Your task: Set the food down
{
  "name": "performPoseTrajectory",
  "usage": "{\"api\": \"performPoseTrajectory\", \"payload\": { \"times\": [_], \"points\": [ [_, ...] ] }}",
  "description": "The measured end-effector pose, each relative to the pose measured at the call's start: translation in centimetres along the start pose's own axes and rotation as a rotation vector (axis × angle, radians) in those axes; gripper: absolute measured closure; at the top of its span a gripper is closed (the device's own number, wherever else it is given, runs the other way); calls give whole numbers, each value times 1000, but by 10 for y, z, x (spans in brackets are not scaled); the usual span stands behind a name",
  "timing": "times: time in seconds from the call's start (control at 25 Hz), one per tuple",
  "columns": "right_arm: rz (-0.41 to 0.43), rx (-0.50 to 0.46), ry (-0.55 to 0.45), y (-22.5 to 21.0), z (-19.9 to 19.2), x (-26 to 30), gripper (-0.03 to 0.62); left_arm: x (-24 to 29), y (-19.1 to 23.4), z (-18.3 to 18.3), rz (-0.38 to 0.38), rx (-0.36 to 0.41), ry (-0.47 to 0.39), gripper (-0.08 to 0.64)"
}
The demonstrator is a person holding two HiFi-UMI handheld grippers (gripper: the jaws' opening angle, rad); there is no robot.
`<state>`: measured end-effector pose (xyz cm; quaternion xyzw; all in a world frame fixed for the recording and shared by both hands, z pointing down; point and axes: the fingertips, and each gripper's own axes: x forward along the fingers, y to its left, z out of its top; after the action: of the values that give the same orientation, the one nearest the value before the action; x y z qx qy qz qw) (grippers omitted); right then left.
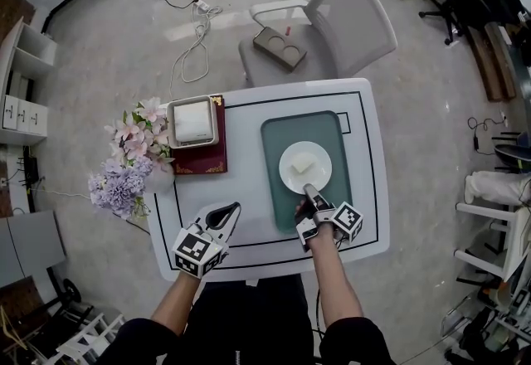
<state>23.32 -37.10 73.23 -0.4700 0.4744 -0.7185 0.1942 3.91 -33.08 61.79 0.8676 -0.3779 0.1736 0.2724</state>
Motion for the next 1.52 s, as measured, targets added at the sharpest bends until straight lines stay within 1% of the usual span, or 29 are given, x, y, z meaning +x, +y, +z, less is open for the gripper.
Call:
{"api": "performPoseTrajectory", "payload": {
  "times": [0.04, 0.12, 0.2, 0.28, 0.36, 0.44, 0.6, 0.76, 0.96, 1.04, 1.12, 1.28, 1.36, 1.4, 1.52],
  "points": [
    [5, -6, -2, 0, 1, 0, 569, 0, 0, 0, -1, -3, -1, 554],
    [13, -23, 3, 2, 2, 1, 512, -1, 1, -1, 0, -6, -3, 554],
    [6, -44, 10, 5, 1, 2, 475, -1, 4, -3, 2, -4, -3, 554],
    [-5, -50, 10, 7, 0, 1, 454, -1, 4, -4, -1, -4, -4, 554],
    [-2, -31, 16, 9, -2, -1, 432, -1, 3, -4, -5, -9, -6, 554],
    [4, -1, 18, 9, -3, -2, 394, -1, 1, -4, -13, -7, -7, 554],
    [0, 36, -8, 10, -2, -6, 328, -2, -2, -5, -22, -4, -12, 554],
    [-24, 33, -18, 10, -1, -12, 302, -3, -5, -4, -25, -7, -14, 554],
    [-18, 18, 3, 9, -6, -21, 301, -4, -8, -6, -35, 5, -18, 554],
    [-19, -36, 4, 12, -8, -28, 301, -5, -10, -2, -35, 3, -23, 554],
    [-19, -109, 1, 18, -9, -36, 301, -4, -13, -1, -41, 8, -28, 554],
    [3, -213, 13, 31, -20, -51, 301, -5, -23, -2, -73, 28, -32, 554],
    [2, -288, 6, 39, -25, -61, 304, -5, -29, -1, -89, 38, -36, 554],
    [2, -333, -2, 44, -28, -66, 322, -5, -32, -1, -97, 44, -39, 554],
    [5, -476, -52, 61, -35, -85, 413, -6, -42, 0, -122, 60, -46, 554]
  ]
}}
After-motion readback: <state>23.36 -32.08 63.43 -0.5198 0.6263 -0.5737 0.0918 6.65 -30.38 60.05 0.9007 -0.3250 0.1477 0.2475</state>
